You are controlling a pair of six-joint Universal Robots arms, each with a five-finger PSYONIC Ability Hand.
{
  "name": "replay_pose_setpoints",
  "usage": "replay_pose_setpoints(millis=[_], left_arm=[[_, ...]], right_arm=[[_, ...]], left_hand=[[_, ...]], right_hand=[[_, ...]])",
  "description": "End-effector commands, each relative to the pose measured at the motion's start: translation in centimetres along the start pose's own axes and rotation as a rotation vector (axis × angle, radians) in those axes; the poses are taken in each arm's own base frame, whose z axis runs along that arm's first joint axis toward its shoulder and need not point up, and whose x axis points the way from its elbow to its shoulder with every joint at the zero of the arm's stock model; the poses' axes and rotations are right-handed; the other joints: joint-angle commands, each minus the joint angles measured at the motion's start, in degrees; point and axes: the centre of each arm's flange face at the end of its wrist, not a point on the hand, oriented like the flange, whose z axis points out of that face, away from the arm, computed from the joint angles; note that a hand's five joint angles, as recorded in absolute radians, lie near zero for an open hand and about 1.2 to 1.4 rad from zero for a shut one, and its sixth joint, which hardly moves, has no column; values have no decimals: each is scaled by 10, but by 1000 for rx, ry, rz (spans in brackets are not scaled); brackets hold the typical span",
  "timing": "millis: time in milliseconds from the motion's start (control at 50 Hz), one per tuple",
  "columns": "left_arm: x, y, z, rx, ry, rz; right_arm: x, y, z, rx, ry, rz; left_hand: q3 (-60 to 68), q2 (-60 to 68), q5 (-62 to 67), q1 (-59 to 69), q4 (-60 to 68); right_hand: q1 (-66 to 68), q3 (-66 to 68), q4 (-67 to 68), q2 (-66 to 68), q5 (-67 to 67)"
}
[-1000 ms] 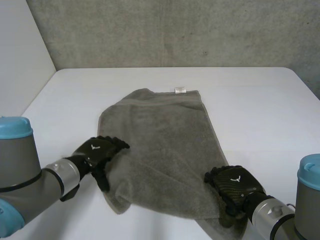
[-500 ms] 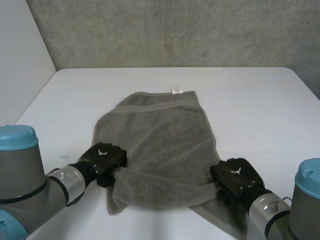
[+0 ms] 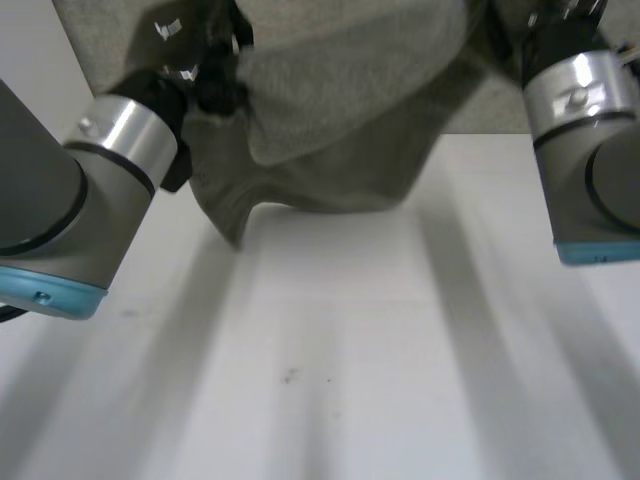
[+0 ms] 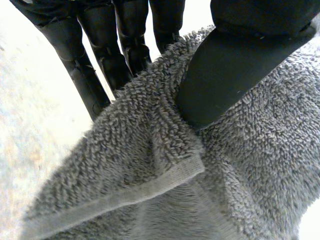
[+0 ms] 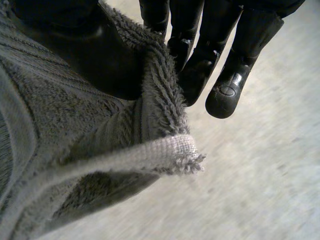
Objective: Fold the towel.
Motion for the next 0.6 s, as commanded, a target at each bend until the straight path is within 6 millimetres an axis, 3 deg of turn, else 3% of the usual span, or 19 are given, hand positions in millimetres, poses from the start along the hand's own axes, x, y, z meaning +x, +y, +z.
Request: replay_pose_setpoints(millis=[20, 60, 100, 120, 160, 180, 200, 220, 260, 280, 320, 340, 400, 420, 440, 460, 480, 540, 600], left_arm=[[45, 9, -38, -64, 99, -80], [57, 20, -49, -107, 133, -87], [79, 45, -69, -196, 192, -96], [79, 46, -69, -196, 192, -96], [98, 78, -83, -299, 243, -95], [99, 78, -83, -299, 243, -95], [106, 93, -90, -345, 262, -91], [106, 94, -90, -345, 263, -91], [112, 123, -97, -423, 278, -83], [112, 123, -97, -423, 278, -83], [113, 155, -103, -502, 281, -69], [113, 155, -103, -503, 281, -69], [112, 186, -108, -575, 275, -59], [113, 196, -109, -595, 273, -56], [113, 196, -109, -596, 273, -56], [113, 203, -110, -610, 270, -53], [113, 204, -108, -611, 268, -51], [112, 204, -108, -612, 262, -54], [110, 192, -101, -576, 256, -60]], right_arm=[[-8, 13, -14, -133, -80, 20], [-14, 23, -23, -201, -123, 26], [-29, 45, -40, -329, -203, 39], [-29, 45, -40, -330, -203, 39], [-41, 62, -55, -430, -260, 47], [-41, 62, -55, -431, -260, 47], [-45, 69, -61, -472, -281, 50], [-45, 69, -61, -472, -281, 50], [-55, 86, -73, -546, -320, 55], [-56, 86, -73, -547, -321, 55], [-65, 103, -84, -607, -352, 58], [-65, 104, -85, -608, -353, 58], [-68, 128, -96, -677, -366, 52], [-70, 137, -101, -706, -373, 51], [-70, 137, -101, -707, -374, 51], [-70, 142, -104, -728, -373, 49], [-68, 147, -106, -752, -361, 43], [-55, 154, -103, -787, -307, 25], [-50, 153, -102, -797, -289, 21]], left_hand=[[106, 103, 119, 126, 103], [106, 103, 119, 126, 103], [106, 103, 119, 126, 103], [106, 103, 119, 126, 103], [106, 103, 119, 126, 103], [106, 103, 119, 126, 103], [106, 103, 119, 126, 103], [106, 103, 119, 126, 103], [106, 103, 119, 126, 103], [106, 103, 119, 126, 103], [106, 103, 119, 126, 103], [106, 103, 119, 126, 103], [106, 103, 119, 126, 103], [-96, -98, -82, -75, -98], [-98, -100, -84, -77, -100], [-392, -395, -379, -372, -395], [-594, -597, -581, -574, -597], [-580, -583, -567, -560, -583], [-592, -594, -579, -572, -595]], right_hand=[[39, 37, 33, 37, 28], [39, 37, 33, 37, 28], [39, 37, 33, 37, 28], [39, 37, 33, 37, 28], [39, 37, 33, 37, 28], [39, 37, 33, 37, 28], [39, 37, 33, 37, 28], [39, 37, 33, 37, 28], [39, 37, 33, 37, 28], [39, 37, 33, 37, 28], [39, 37, 33, 37, 28], [39, 37, 33, 37, 28], [39, 37, 33, 37, 28], [-167, -169, -173, -169, -178], [-169, -171, -175, -171, -180], [-535, -537, -541, -537, -546], [-661, -663, -667, -663, -672], [-661, -663, -667, -663, -672], [-661, -663, -667, -663, -672]])
